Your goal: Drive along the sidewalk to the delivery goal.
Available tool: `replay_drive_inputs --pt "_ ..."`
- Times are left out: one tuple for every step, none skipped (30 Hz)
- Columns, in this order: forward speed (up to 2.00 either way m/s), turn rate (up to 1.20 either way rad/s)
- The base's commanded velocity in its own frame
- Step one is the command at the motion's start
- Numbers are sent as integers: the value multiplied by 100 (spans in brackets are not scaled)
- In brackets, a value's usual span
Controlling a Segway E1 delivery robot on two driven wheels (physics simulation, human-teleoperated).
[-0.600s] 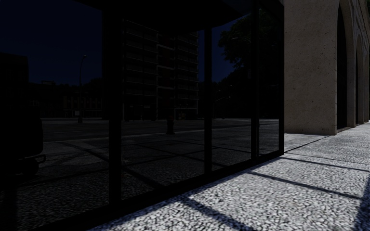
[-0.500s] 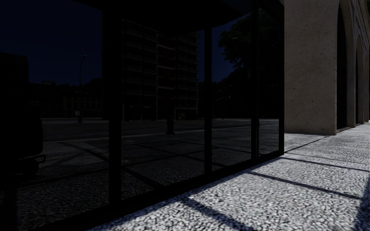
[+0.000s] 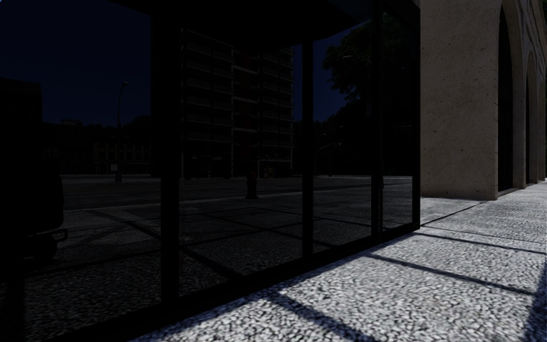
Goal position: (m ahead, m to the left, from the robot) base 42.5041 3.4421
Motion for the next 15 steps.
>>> replay_drive_inputs --pt "0 0" --pt "0 0" --pt "0 0" --pt "0 0" --pt "0 0" --pt "0 0" --pt "0 0" --pt "0 0" --pt "0 0" --pt "0 0" --pt "0 0" --pt "0 0" --pt "0 -6" --pt "0 -21" --pt "0 -29"
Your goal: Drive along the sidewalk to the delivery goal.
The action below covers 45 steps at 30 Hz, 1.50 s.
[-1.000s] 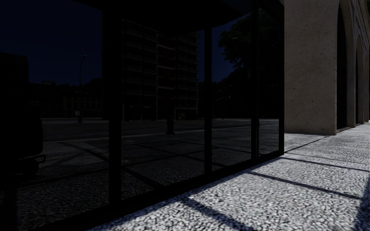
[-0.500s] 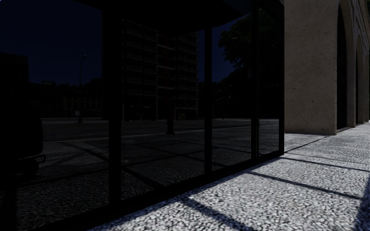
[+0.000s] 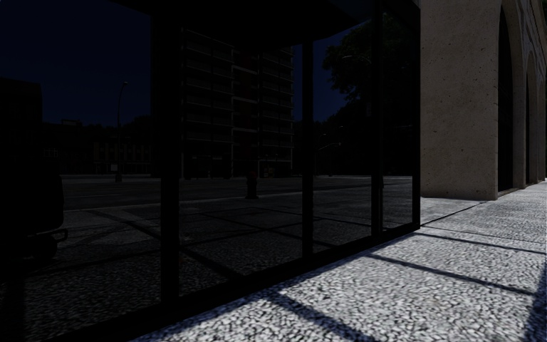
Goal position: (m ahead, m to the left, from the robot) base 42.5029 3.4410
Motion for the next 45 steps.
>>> replay_drive_inputs --pt "0 -31" --pt "0 -31" --pt "0 -31" --pt "0 -31" --pt "0 -31" --pt "0 -31" --pt "0 -31" --pt "0 -31" --pt "0 -31" --pt "0 -32" --pt "0 -32" --pt "0 -32" --pt "0 -32" --pt "0 -32" --pt "0 -32" --pt "0 -32" --pt "0 -32" --pt "0 -32" --pt "0 -32" --pt "0 -32" --pt "0 -32" --pt "0 -32" --pt "0 -32" --pt "0 -32" --pt "0 -32" --pt "0 -32" --pt "0 -32" --pt "0 -32" --pt "6 -32" --pt "17 -32" --pt "31 -32" --pt "42 -32" --pt "42 -32" --pt "56 -32" --pt "64 -32" --pt "64 -32" --pt "70 -32" --pt "70 -32" --pt "71 -32" --pt "71 -32" --pt "71 -32" --pt "72 -32" --pt "72 -32" --pt "72 -32" --pt "73 -32"
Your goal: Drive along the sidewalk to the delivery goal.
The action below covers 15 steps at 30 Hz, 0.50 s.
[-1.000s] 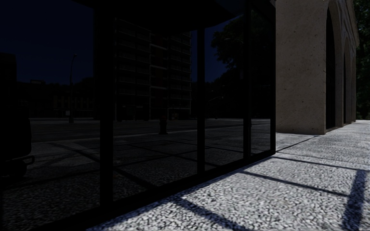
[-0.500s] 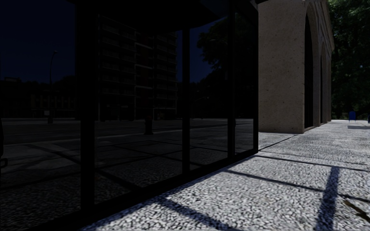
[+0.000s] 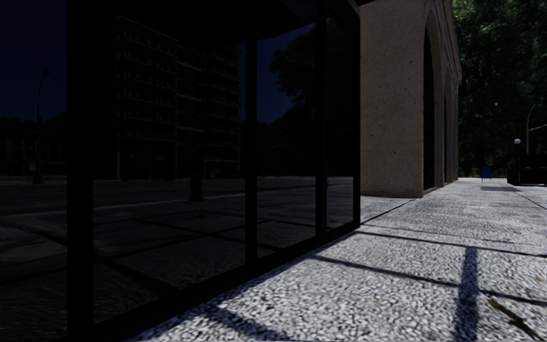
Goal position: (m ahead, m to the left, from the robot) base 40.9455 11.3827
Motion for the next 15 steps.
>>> replay_drive_inputs --pt "74 -32" --pt "75 -32" --pt "75 -32" --pt "76 -32" --pt "77 -32" --pt "77 -32" --pt "78 -32" --pt "78 -32" --pt "80 -32" --pt "82 -32" --pt "83 -32" --pt "86 -32" --pt "88 -34" --pt "90 -45" --pt "90 -55"
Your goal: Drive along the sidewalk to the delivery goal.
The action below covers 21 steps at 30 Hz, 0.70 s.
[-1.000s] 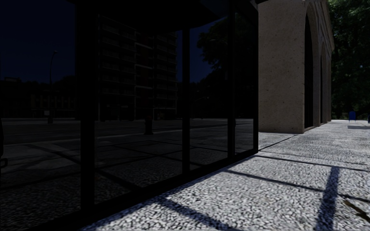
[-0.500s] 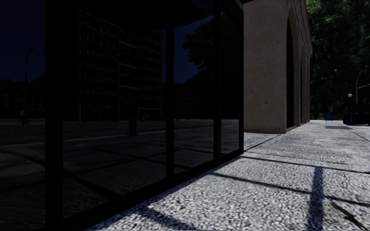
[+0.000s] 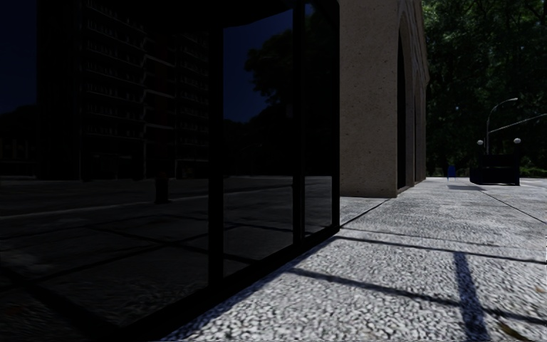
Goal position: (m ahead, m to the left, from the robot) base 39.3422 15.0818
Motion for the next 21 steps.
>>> replay_drive_inputs --pt "90 -58" --pt "90 -59" --pt "90 -60" --pt "90 -60" --pt "90 -60" --pt "90 -60" --pt "90 -60" --pt "91 -60" --pt "91 -60" --pt "92 -60" --pt "92 -60" --pt "92 -60" --pt "92 -60" --pt "92 -60" --pt "92 -60" --pt "92 -60" --pt "92 -60" --pt "92 -60" --pt "92 -60" --pt "92 -60" --pt "93 -60"
